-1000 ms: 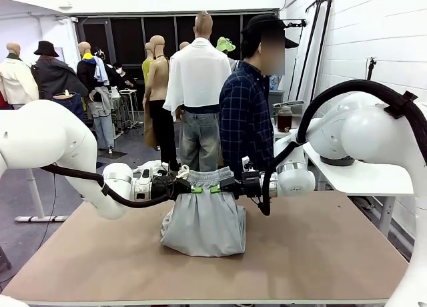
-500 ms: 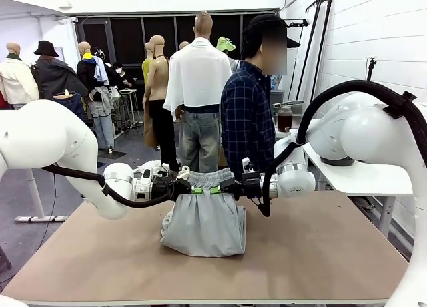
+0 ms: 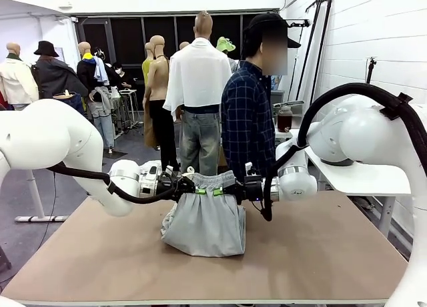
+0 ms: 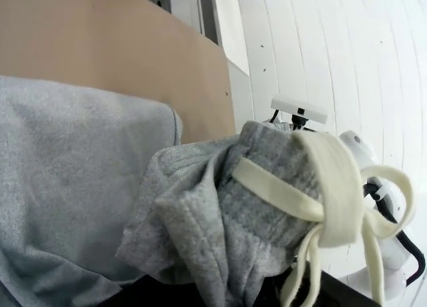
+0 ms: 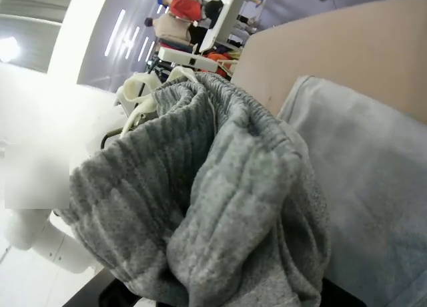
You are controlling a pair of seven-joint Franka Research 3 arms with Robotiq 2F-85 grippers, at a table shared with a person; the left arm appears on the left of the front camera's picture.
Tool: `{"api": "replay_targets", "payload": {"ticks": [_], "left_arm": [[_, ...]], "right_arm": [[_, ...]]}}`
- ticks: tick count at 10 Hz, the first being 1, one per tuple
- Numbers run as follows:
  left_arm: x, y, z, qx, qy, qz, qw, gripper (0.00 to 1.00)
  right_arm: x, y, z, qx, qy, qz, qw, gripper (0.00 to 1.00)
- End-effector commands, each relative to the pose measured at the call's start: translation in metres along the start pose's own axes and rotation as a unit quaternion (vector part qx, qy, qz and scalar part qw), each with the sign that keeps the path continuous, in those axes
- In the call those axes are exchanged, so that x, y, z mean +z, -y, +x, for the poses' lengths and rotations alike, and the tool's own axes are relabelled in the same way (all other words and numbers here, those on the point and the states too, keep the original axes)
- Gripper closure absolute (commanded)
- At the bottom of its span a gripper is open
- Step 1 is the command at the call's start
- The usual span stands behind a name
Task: Fold the training pants.
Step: Fold the Training pants in half.
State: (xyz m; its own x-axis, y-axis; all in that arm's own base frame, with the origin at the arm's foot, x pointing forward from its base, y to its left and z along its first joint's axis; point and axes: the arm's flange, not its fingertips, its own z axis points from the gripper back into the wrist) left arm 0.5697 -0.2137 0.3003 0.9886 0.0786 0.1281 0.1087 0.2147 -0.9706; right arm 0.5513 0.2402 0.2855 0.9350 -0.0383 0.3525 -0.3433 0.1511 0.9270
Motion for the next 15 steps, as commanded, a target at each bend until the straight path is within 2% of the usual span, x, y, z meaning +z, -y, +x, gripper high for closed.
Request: {"api": "replay_targets", "payload": {"ticks": [1,6,15], "left_arm": [[0.011,0.004,0.01,0.022,0.005,0.03,0.999,1.0],[0.028,-0.015,0.014,0.078,0.012,0.042,0.996,1.0],[0.023,-0.046,0.014,0.163,-0.003,0.073,0.984,1.0]], "right_arm": [[0.001,0.005,-0.006,-0.039,0.015,-0.025,0.999,1.0],[-0.001,0.025,-0.007,-0.087,0.008,-0.058,0.995,1.0],[0.007,0.053,-0.004,-0.143,0.013,-0.107,0.984,1.0]]}}
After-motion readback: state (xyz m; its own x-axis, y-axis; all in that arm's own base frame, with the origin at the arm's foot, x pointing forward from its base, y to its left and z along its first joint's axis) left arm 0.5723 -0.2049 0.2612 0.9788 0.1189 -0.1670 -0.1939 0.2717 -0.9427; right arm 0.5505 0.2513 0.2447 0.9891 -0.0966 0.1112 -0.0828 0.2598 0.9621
